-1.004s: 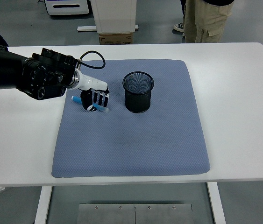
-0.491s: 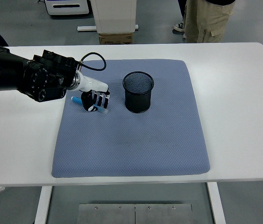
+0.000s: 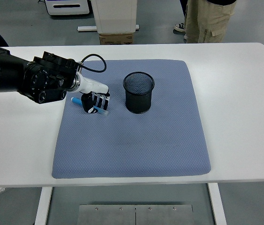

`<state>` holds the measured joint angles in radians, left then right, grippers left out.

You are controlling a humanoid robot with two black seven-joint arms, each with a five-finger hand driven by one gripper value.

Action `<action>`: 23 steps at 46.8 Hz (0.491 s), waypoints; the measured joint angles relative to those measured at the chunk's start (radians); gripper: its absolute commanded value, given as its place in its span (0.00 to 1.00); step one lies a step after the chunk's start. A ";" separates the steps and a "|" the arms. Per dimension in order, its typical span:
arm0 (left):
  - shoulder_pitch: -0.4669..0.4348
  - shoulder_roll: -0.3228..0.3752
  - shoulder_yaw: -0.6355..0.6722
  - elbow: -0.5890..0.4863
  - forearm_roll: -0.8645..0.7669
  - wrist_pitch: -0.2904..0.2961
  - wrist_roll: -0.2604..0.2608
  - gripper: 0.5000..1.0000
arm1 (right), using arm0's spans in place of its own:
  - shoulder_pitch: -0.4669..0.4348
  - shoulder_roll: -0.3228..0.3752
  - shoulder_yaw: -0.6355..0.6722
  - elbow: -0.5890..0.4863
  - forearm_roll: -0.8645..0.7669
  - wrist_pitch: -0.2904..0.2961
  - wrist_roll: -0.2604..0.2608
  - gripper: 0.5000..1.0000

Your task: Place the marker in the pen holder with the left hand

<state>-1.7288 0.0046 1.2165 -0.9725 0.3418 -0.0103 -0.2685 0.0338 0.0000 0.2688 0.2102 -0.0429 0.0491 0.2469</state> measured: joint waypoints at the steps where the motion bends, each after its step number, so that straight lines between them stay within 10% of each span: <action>1: 0.000 0.000 0.000 0.000 0.000 -0.001 0.000 0.19 | 0.000 0.000 0.000 0.000 0.000 0.000 0.000 1.00; 23: -0.001 0.001 0.000 -0.012 -0.001 -0.005 0.000 0.16 | 0.000 0.000 0.000 0.000 0.000 0.000 0.000 1.00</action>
<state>-1.7301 0.0056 1.2165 -0.9848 0.3406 -0.0154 -0.2685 0.0338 0.0000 0.2685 0.2101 -0.0429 0.0491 0.2469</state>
